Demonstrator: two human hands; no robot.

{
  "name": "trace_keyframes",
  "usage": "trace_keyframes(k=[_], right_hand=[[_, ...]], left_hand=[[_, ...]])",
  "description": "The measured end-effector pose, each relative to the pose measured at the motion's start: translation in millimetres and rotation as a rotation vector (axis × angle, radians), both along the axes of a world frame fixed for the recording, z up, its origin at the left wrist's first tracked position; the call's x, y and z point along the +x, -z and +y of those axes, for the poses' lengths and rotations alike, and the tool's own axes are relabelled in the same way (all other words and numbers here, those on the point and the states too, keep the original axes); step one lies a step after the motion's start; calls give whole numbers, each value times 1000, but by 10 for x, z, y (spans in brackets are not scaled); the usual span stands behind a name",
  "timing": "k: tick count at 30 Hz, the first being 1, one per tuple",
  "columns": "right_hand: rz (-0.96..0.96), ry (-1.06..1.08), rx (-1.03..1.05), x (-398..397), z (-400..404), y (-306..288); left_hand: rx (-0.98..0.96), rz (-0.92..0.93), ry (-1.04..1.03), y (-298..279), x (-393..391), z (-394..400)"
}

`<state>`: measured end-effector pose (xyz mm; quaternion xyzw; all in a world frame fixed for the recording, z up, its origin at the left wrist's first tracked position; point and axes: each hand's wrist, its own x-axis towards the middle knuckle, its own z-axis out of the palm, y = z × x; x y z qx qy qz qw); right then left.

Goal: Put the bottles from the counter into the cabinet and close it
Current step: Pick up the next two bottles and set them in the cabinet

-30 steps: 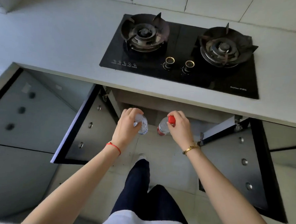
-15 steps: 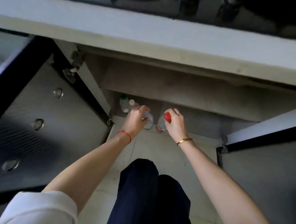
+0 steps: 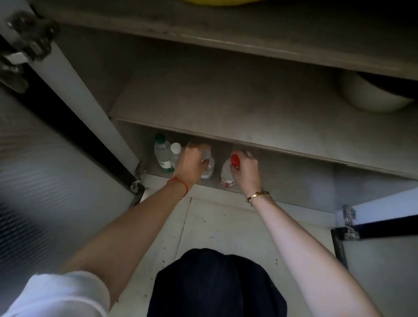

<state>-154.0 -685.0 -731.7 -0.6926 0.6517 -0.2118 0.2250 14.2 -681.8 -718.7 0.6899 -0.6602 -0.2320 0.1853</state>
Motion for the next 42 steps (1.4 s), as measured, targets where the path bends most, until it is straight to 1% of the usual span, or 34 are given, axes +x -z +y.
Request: trace_keyframes(k=[5,9,16,20,23,28,32,36,42], right_hand=[[-11,8,28,1,-103,100],[16,8,63,-44,-126,197],[-19,35,106,-16,-126,178],[-10,36,126,-22,42,111],[8,50,138,-51,207,-75],[15,47,163,-139,555,-641],[21,34,146,-236,841,-1316],[45,22,115,-379,1152,-2195],[50,7,58,-698,1813,-3704]], left_hand=[[27,-55,44,93,-28,-89],[46,-71,37,176,-53,-129],[56,-98,58,178,-104,-135],[77,-116,58,78,-96,-29],[42,-115,71,-136,-78,116],[27,-108,73,-783,-44,543],[6,-135,77,-1502,-49,986],[-2,-197,81,-2371,-54,1393],[-91,-193,87,-3780,-137,2000]])
